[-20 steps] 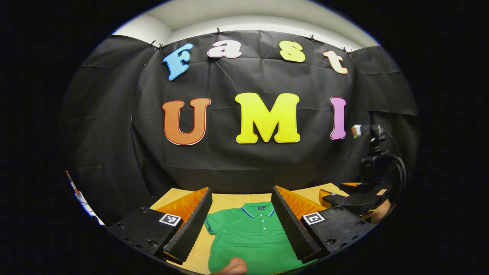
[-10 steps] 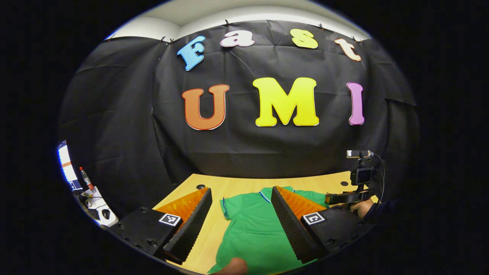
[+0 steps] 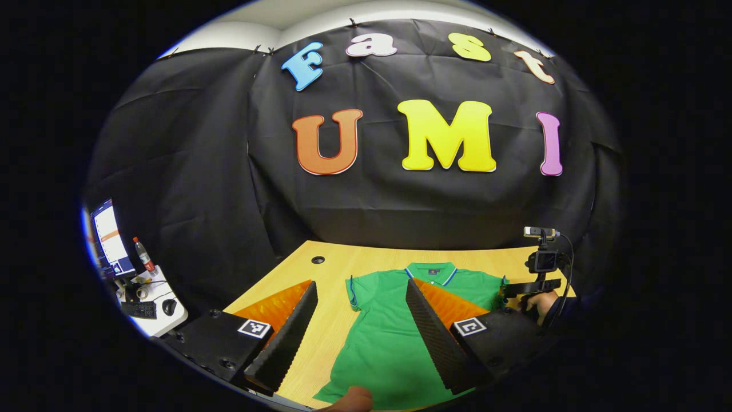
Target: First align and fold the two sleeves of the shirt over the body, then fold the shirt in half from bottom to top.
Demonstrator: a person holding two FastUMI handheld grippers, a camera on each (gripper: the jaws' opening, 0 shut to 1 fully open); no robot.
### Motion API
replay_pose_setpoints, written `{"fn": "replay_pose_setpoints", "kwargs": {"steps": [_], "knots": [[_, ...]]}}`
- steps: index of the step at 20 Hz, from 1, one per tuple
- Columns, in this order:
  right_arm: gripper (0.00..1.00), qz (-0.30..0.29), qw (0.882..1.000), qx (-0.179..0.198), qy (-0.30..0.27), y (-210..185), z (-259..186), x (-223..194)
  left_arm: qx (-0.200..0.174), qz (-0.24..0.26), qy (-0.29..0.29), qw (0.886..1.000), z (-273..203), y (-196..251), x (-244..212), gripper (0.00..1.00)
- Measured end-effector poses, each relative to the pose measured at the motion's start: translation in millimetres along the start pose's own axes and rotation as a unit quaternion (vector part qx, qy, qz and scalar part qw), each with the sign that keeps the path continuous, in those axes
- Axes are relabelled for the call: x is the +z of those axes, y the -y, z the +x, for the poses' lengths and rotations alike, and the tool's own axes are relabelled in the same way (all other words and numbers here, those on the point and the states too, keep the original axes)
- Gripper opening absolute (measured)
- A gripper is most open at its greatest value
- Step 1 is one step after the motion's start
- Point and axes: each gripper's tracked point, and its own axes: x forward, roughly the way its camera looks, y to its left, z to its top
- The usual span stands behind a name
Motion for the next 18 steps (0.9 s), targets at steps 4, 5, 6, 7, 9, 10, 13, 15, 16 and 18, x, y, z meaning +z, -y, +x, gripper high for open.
{"fn": "replay_pose_setpoints", "kwargs": {"steps": [4,5,6,7,9,10,13,15,16,18], "knots": [[0.60,-0.016,1.000,0.008,-0.008,-8,8,0,0.007,-0.012,-0.017,1.000,1,-4,-13,1.00],[0.49,-0.021,1.000,-0.007,-0.008,-4,11,0,0.008,-0.012,-0.018,1.000,2,-5,-14,1.00],[0.37,-0.017,1.000,-0.012,-0.011,-4,13,0,0.009,-0.012,-0.019,1.000,3,-6,-15,1.00],[0.25,-0.012,1.000,-0.009,-0.016,-7,14,-3,0.009,-0.013,-0.019,1.000,2,-8,-16,1.00],[0.22,-0.008,1.000,-0.013,-0.025,-6,15,-7,0.009,-0.015,-0.022,1.000,4,-8,-19,1.00],[0.24,-0.007,1.000,-0.013,-0.026,-7,15,-8,0.008,-0.015,-0.023,1.000,3,-8,-20,1.00],[0.24,-0.012,1.000,-0.016,-0.023,-6,14,-7,0.012,-0.017,-0.027,0.999,3,-14,-25,1.00],[0.19,-0.015,1.000,-0.014,-0.017,-3,19,-6,0.015,-0.020,-0.032,0.999,4,-18,-28,1.00],[0.12,-0.013,1.000,-0.010,-0.016,-4,16,-5,0.018,-0.020,-0.034,0.999,2,-21,-30,1.00],[0.12,-0.010,1.000,-0.018,-0.010,0,16,-3,0.020,-0.019,-0.035,0.999,3,-26,-31,1.00]]}}
